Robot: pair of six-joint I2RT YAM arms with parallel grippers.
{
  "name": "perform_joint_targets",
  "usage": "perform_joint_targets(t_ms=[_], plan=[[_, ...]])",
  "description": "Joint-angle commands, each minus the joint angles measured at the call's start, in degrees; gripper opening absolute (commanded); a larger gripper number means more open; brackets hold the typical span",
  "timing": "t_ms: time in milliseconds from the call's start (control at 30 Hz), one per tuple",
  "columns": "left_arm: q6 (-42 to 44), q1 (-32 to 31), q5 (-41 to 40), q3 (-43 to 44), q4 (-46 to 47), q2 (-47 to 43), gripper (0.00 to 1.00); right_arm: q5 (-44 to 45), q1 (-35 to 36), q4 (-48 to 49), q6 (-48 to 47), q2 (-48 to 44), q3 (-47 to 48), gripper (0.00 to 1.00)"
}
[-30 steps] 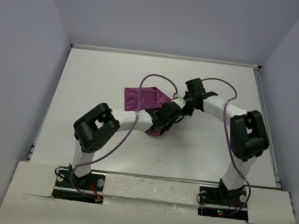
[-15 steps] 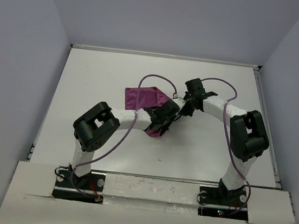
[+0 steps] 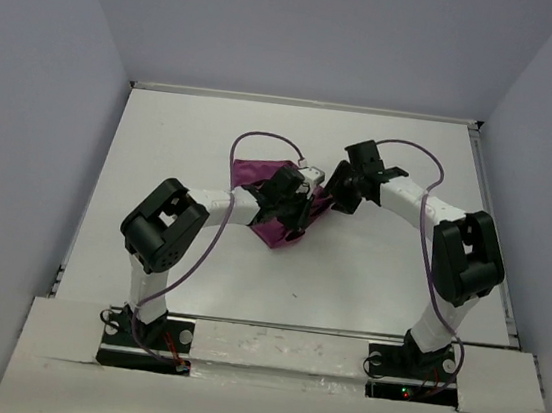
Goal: Fold the napkin, place the utensils inside, and roll it up
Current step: Roll the napkin at the center of the board.
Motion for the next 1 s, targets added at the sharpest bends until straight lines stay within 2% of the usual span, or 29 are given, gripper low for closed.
perform_joint_targets(t_ms=[0,67,333,533,733,833,967], plan=[[-2.6,1.9,7.8,-0.9,1.8,-2.0,0.0,2.2,0.3,1.1,-0.3,-4.1,3.0,0.61],[-3.3,2.4,9.4,-1.5,2.4,-2.2,0.0,2.6,0.3,0.6,-0.8,-5.1,3.5,0.64],[-7.8,6.7,15.3,-3.9,5.4,-2.7,0.0,8.2,-1.5,-2.2,-2.8,-9.3,5.2,0.65],[-10.6,9.0,19.3,-4.7,7.8,-1.9,0.0,8.4,-2.6,-2.7,-3.4,-10.1,4.4,0.65],[-15.1,12.5,24.6,-6.9,12.0,-1.2,0.0,4.8,-2.6,-1.9,-5.1,-9.2,3.3,0.63],[-16.1,13.8,25.9,-6.8,12.0,-0.1,0.0,-0.5,-2.6,0.5,-6.6,-9.0,2.0,0.62],[-17.6,15.1,27.9,-6.8,12.7,1.1,0.0,-5.6,-2.6,5.6,-7.7,-9.1,-0.3,0.55]])
